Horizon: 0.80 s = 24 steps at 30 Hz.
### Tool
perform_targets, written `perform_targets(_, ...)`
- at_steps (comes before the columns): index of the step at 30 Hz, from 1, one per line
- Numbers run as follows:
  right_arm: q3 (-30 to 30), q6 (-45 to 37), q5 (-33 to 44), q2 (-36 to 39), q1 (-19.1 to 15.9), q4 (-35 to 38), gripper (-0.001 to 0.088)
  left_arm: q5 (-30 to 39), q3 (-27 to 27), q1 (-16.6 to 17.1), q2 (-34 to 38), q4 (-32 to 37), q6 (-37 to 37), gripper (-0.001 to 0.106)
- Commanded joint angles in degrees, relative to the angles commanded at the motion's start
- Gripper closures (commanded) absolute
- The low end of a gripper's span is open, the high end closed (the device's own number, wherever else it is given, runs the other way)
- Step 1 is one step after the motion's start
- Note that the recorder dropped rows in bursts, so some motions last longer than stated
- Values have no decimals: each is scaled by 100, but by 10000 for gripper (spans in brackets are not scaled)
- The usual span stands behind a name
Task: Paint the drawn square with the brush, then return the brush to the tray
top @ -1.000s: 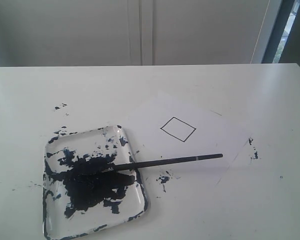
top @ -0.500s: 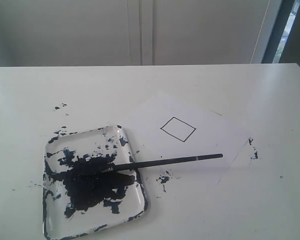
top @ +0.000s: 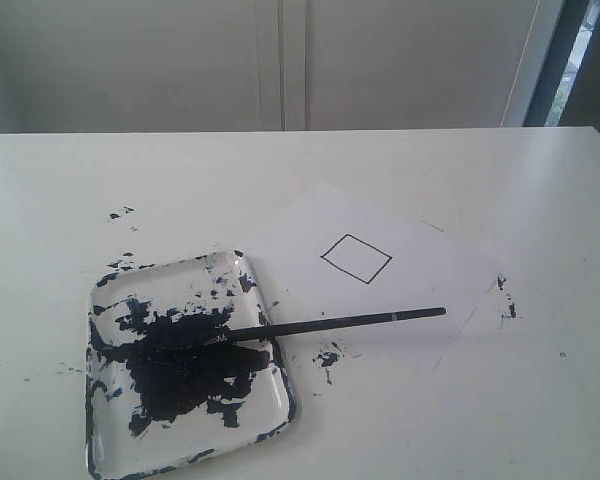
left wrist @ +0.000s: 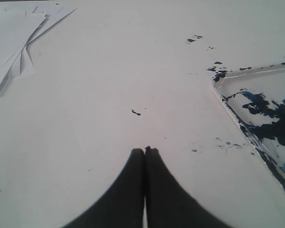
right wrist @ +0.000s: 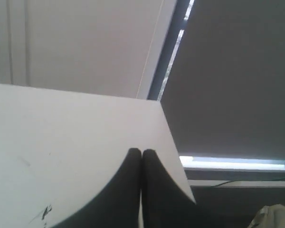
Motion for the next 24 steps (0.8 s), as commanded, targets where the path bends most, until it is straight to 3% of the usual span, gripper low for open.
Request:
perform_targets(7, -235, 0, -207, 0, -334, 0, 868, 0, 0, 0, 0, 0, 0, 1050)
perform_targets(14, -257, 47, -277, 0, -400, 310, 868, 0, 0, 0, 0, 0, 0, 1050)
perform_targets(20, -257, 1580, 59, 0, -400, 1512, 868, 0, 0, 0, 0, 0, 0, 1050)
perform_targets(24, -257, 2030, 832, 9, -400, 1725, 868, 0, 0, 0, 0, 0, 0, 1050)
